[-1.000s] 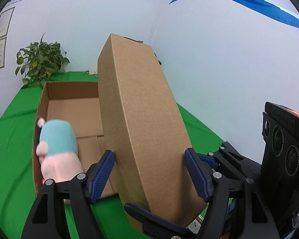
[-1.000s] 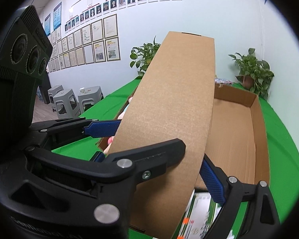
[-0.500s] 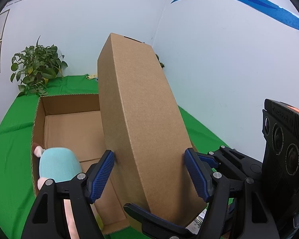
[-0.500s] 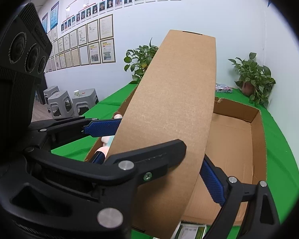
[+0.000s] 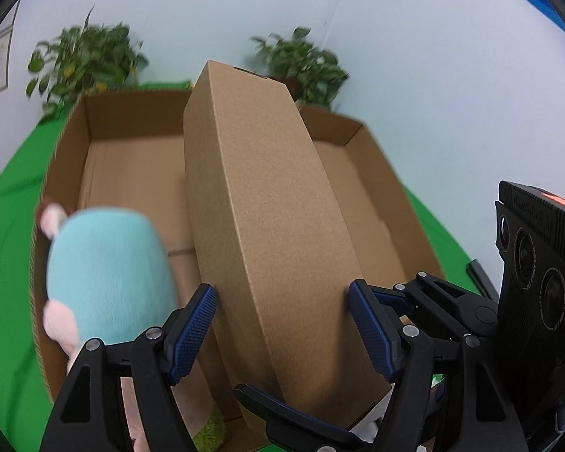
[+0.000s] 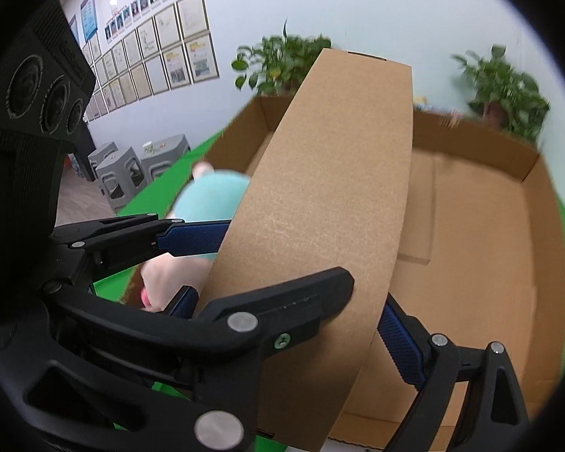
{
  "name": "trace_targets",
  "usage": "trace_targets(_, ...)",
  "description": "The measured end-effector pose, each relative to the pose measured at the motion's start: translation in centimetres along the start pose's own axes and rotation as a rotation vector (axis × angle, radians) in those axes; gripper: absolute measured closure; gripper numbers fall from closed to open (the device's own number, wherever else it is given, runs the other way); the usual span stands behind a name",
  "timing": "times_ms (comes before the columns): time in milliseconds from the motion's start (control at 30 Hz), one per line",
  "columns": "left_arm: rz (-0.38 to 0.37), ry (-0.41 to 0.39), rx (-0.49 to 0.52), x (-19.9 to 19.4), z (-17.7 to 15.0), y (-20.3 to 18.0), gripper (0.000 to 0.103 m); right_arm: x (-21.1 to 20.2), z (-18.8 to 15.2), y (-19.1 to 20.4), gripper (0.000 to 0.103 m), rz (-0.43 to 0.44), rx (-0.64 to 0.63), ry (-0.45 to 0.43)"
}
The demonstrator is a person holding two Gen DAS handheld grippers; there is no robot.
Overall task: Organize objects
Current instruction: 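Lift the long cardboard box with both grippers and lower it into the tray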
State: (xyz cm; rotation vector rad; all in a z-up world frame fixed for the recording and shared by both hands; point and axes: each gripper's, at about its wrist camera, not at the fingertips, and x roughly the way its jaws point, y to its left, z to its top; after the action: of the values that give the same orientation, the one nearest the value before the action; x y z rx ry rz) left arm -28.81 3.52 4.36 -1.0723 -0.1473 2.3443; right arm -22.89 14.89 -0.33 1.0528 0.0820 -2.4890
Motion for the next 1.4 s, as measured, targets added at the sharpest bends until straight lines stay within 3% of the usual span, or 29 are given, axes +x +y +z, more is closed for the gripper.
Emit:
trace_targets(333,0.051,0.056,-0.024,2.7,-1.5,1.1,0.033,1.9,-1.6,-0.8,0.011,0.062,0.030,0.053)
trace_targets(600,0.070,0.081,-0.020,1.8,-2.0,0.7,0.034,1.4,-2.2,-1.2,0.011,0.078,0.039,0.063)
trace_targets(733,0.096,0.100,0.001,1.5,-1.9,0.3,0.039,1.4,-2.2,-1.3,0.011,0.093,0.042,0.069)
trace_targets(1067,0.172,0.102,0.028,0.3,-2.0,0.1,0.042,1.5,-2.6,-1.5,0.011,0.095,0.068,0.086)
trace_targets(1400,0.179,0.071,0.008,-1.5,-2.0,1.0,0.047,2.2,-3.3,-1.6,0.012,0.075,0.067,0.098)
